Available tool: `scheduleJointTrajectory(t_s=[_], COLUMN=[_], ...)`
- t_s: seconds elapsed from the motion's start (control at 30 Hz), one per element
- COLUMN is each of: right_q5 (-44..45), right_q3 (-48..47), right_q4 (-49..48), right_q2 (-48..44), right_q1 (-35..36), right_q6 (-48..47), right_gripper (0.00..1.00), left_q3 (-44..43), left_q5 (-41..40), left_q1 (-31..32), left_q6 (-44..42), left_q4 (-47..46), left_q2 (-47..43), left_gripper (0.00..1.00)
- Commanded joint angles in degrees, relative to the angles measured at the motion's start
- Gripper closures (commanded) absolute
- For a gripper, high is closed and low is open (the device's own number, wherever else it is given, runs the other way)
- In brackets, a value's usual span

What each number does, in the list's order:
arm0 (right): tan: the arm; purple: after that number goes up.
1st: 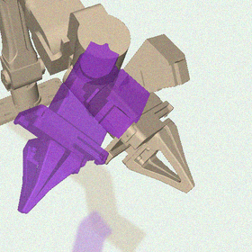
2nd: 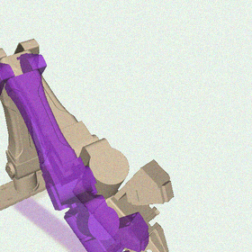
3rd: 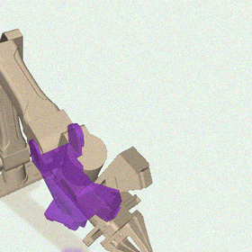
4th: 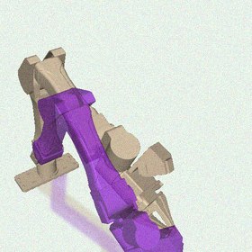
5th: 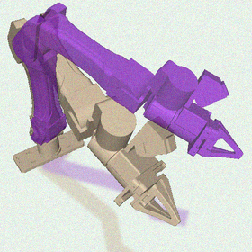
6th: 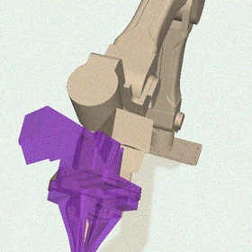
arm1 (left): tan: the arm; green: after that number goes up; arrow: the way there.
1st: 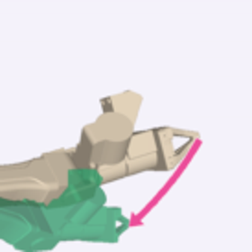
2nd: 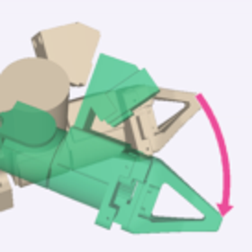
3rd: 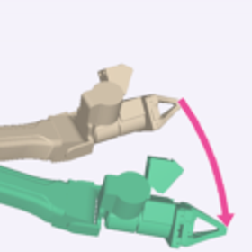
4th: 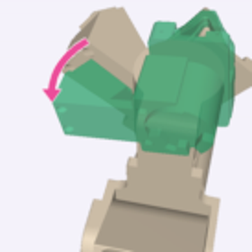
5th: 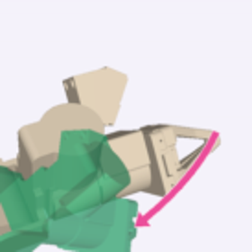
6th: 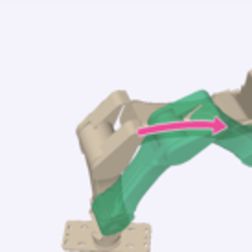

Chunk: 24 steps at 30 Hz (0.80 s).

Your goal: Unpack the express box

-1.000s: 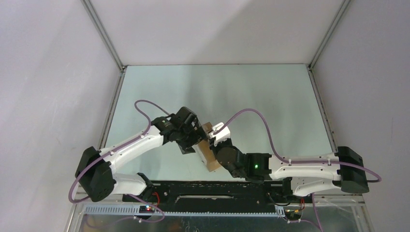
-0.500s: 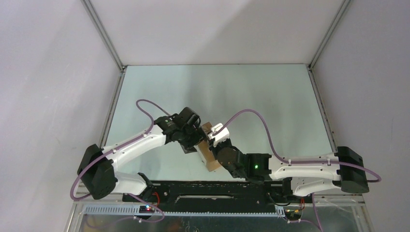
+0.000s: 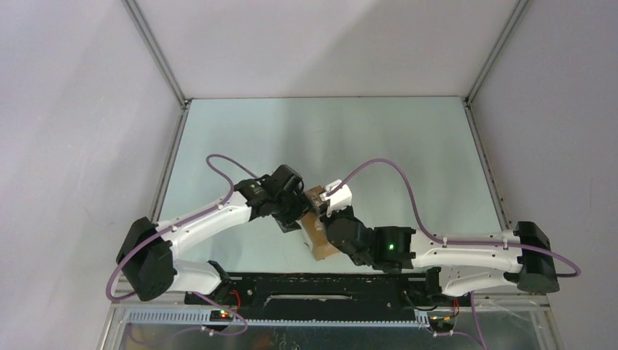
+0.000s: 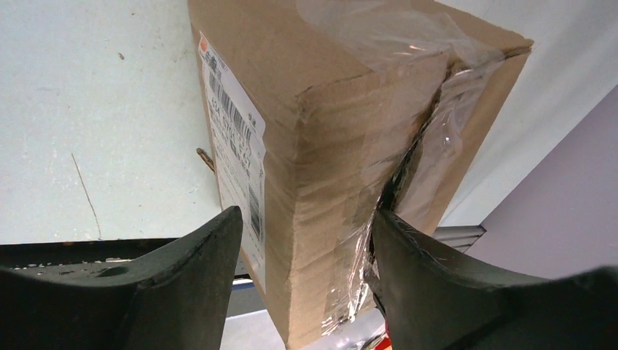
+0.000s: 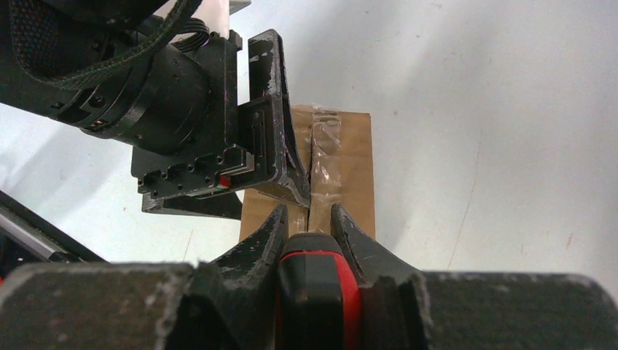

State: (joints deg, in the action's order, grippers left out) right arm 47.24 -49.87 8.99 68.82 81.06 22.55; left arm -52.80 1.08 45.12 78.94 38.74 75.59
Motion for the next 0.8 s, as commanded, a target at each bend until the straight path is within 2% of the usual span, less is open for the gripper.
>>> scheduleJointTrajectory(t_s=[0.0, 0.3, 0.47, 0.77], right_q5=[-3.4, -6.4, -8.2, -6.0], right_q3=[-3.2, -5.5, -5.6, -8.3], right_q4=[8.1, 17.3, 18.8, 21.2], right_q2=[-1.9, 1.1, 2.6, 1.5], right_q1=[2.5, 3.5, 4.1, 4.4], right_q6=[6.9, 14.3, 14.7, 13.2], right_gripper=[1.00, 1.00, 1.00, 1.00], left_q3=[3.1, 5.3, 5.6, 5.0], left_q5=[-11.2, -12.4, -12.9, -14.2], left_q1=[-1.4, -1.8, -2.4, -4.8], left_q6=[2.8, 4.6, 5.0, 4.8], left_q4=[0.4, -1.5, -2.7, -4.0], left_q2=[0.7, -0.3, -1.0, 0.0], left_gripper=[0.31, 0.33, 0.34, 0.34])
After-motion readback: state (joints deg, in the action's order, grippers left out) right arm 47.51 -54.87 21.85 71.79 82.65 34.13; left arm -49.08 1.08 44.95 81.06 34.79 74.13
